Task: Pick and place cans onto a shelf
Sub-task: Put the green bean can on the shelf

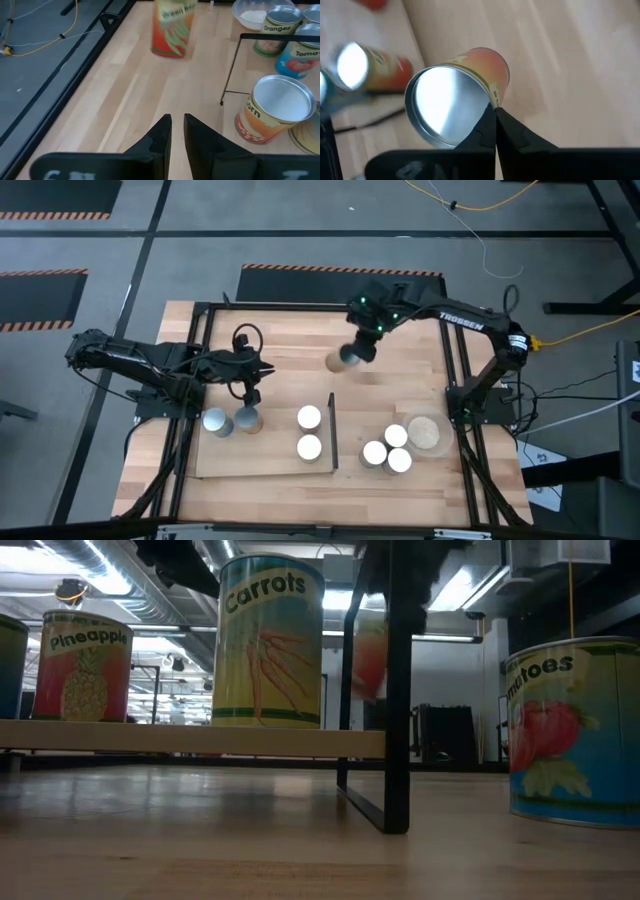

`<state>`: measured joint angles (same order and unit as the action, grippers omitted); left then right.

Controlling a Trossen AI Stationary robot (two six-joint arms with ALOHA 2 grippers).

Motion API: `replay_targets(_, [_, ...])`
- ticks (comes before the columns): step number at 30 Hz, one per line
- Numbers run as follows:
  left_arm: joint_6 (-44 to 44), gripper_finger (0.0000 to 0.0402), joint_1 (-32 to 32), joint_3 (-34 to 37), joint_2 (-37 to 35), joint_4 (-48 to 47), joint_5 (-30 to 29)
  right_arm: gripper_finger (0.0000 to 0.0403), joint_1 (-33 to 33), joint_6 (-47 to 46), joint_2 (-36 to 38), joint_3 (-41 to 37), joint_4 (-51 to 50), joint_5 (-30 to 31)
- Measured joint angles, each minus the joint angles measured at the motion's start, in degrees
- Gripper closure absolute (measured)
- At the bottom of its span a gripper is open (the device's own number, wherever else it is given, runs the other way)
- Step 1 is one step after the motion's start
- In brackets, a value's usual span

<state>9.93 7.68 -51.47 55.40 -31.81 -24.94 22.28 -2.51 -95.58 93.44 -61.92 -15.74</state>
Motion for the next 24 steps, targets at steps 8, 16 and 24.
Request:
replay_targets(8, [0.0, 0.0358, 0.0, 0.0, 0.0, 0.0, -1.9, 0.0402, -1.6, 3.2, -6.4, 17.5, -1.0, 0.9])
replay_targets(16, [0.0, 0.0358, 0.0, 0.0, -1.4, -2.0, -3.5, 0.0402, -6.3, 9.3, -16.8, 31.0, -3.4, 0.6])
replay_targets(24, [0.0, 0.0358, 0.0, 0.1, -9.8, -5.3, -3.6, 0.0403, -10.0, 11.8, -24.4, 38.4, -2.5, 0.5])
